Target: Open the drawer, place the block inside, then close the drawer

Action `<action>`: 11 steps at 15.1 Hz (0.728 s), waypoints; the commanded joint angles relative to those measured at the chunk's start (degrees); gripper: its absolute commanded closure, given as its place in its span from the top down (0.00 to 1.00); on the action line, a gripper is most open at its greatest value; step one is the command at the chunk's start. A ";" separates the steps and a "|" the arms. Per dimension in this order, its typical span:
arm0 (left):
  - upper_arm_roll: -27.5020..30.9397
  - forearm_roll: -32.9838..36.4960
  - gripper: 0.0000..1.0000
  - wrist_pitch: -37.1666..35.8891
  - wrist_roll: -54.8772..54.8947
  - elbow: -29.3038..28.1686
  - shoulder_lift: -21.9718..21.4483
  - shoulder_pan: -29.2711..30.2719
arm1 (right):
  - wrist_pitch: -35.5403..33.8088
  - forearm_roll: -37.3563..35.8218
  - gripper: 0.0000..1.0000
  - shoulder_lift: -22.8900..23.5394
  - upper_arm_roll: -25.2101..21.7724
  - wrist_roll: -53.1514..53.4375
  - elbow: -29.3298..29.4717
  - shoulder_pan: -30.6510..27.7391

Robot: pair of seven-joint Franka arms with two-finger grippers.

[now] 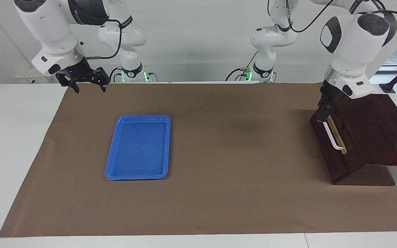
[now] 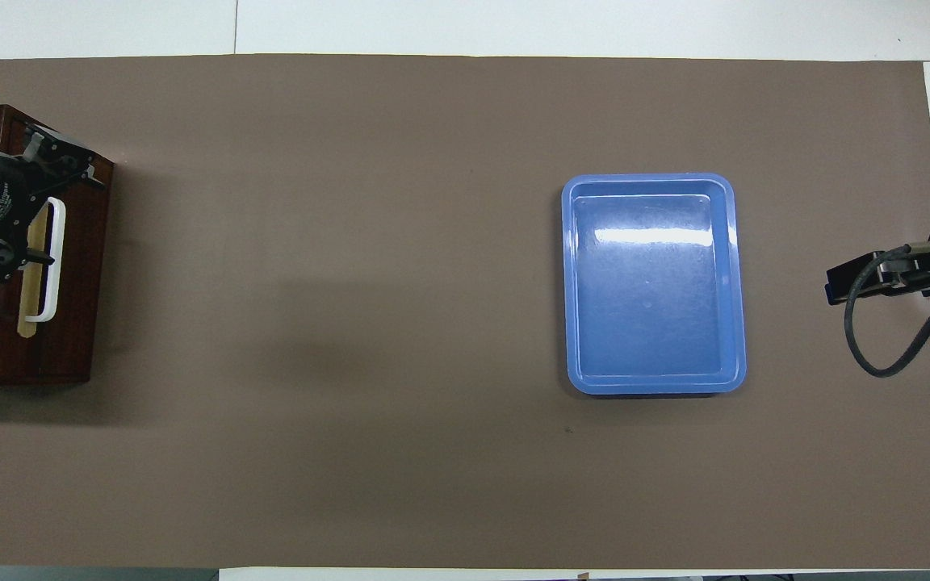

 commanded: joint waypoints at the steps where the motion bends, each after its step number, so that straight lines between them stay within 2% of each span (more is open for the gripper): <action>1: 0.56 -1.62 1.00 -5.42 15.38 1.36 -1.67 0.04 | -0.19 -0.10 1.00 -0.95 0.43 -1.48 -0.73 -0.86; 3: 0.74 -1.53 1.00 -7.10 27.43 2.59 -1.94 0.22 | -0.19 -0.19 1.00 -0.95 0.35 -1.48 -0.73 -0.86; 5: 0.83 -1.53 1.00 -7.89 34.84 1.98 -2.29 0.39 | -0.19 -0.19 1.00 -0.95 0.35 -1.48 -0.73 -0.86; 9: 0.92 -1.44 1.00 -10.88 45.04 -0.56 -4.05 0.83 | -0.19 -0.19 1.00 -0.95 0.35 -1.48 -0.73 -0.86; 11: 0.92 -1.44 1.00 -10.71 46.12 -1.36 -4.58 0.83 | -0.19 -0.19 1.00 -0.95 0.35 -1.48 -0.73 -0.86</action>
